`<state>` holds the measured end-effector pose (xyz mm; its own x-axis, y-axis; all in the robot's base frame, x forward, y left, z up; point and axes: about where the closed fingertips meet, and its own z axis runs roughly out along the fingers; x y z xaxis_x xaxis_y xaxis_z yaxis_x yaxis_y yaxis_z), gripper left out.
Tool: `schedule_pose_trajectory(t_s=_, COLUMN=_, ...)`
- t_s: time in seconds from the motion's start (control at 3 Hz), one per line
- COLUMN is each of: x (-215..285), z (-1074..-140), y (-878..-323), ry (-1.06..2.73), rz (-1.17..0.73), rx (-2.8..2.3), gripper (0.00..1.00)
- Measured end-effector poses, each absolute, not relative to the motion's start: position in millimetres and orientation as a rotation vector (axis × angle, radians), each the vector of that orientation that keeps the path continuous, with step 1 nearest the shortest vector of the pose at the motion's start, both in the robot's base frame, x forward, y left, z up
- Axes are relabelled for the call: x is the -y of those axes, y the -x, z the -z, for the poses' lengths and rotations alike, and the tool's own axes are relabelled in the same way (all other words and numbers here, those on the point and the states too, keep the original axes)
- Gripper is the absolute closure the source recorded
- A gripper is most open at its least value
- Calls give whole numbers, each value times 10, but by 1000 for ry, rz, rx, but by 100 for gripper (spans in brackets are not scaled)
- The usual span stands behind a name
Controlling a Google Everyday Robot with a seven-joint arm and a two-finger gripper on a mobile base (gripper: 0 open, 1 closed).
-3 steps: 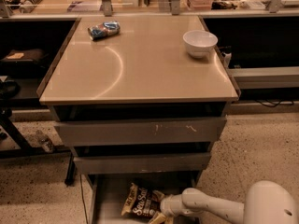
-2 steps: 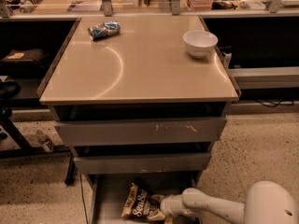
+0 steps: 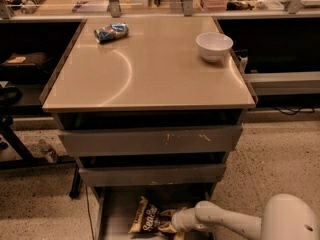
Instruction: Pick brown chip bag from bottom drawer and place on counter
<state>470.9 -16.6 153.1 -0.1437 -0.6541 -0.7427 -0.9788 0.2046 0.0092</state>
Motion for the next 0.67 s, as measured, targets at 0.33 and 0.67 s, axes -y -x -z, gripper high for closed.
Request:
schedule_pose_trajectory(t_s=0.33, x=165, z=-1564, y=-4673, ry=1503, rz=-742, rx=-1891, gripper=100)
schedule_pose_trajectory(t_s=0.67, x=249, z=-1821, y=-4653, ry=1478, rz=-814, rx=-1898, gripper=100)
